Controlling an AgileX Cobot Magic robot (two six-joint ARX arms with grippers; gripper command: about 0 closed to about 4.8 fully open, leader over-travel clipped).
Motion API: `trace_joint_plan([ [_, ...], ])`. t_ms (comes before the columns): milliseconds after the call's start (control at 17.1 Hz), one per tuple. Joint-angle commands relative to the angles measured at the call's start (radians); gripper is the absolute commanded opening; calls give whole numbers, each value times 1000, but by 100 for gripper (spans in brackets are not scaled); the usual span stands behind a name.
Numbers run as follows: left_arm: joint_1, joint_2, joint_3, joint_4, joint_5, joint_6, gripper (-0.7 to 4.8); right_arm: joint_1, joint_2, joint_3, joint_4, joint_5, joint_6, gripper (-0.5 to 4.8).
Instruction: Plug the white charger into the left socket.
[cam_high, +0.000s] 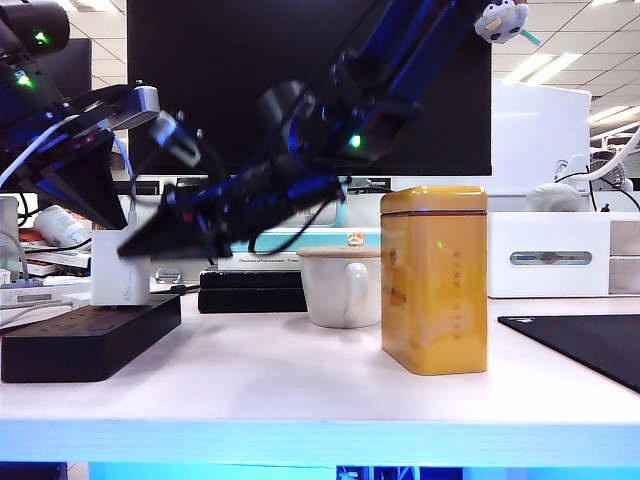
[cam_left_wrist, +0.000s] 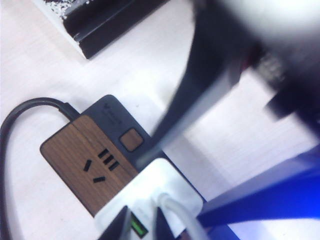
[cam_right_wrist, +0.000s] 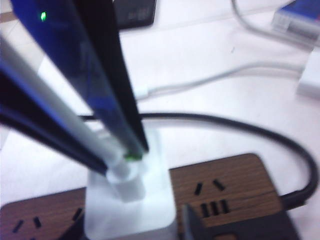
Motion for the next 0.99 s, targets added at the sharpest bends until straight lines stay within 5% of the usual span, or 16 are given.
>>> trace_joint_plan([
  [58,0,19,-19,-94,-52,-8,80,-9,-42,6,-20,-21,3,220],
  [175,0,19,-19,-97,-52,-8,80,-14,-61,6,-29,-23,3,185],
  [350,0,19,-19,-98,-52,-8,80,-14,-66,6,-27,-26,3,1],
  [993,0,19,-19,-116,-52,-14,80,23,-43,5,-32,23,3,-1],
])
